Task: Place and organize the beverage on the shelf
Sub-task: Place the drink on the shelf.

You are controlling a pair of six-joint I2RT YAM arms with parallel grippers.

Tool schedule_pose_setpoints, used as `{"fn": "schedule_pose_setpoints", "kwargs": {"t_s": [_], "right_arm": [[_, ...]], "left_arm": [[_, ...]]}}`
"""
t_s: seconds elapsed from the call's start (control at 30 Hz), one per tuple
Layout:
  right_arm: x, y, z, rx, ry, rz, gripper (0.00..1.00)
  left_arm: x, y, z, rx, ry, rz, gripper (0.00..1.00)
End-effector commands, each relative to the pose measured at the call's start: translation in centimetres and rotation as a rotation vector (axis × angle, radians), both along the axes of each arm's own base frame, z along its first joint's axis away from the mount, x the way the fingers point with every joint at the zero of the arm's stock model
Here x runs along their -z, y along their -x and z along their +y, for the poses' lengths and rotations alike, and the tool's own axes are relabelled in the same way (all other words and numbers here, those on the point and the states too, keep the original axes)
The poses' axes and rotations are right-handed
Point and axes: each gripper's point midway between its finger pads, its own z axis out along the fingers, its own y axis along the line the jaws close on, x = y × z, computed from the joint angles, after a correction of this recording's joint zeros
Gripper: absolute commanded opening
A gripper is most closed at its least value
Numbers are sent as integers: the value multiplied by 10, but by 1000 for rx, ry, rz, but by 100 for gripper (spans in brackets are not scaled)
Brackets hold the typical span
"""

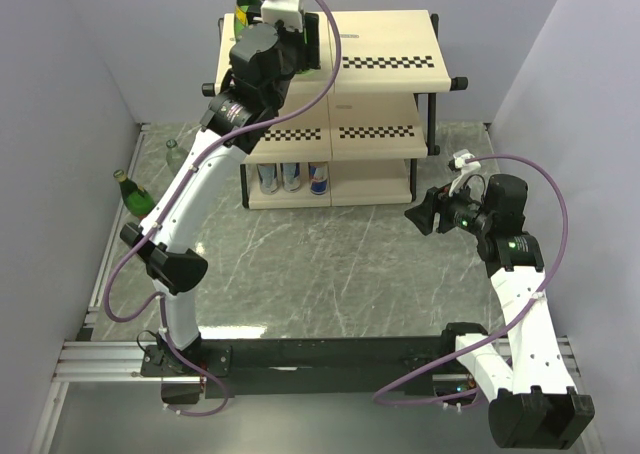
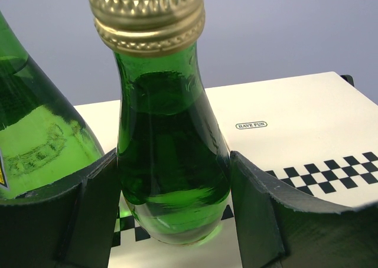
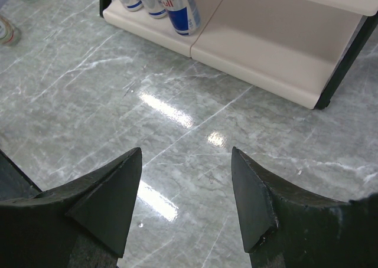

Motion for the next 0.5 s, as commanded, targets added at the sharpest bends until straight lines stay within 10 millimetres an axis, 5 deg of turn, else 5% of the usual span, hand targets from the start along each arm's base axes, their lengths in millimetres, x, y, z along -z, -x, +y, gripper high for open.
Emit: {"fn": "schedule_pose_setpoints", "kwargs": {"t_s": [0.0, 0.47], "right_arm": [[-3, -3, -2, 8, 1, -19, 68], [-3, -3, -2, 11, 4, -23, 68]], "left_arm": [[-77, 24, 17, 12, 155, -205, 65], [-77, 24, 17, 10, 154, -203, 73]]}}
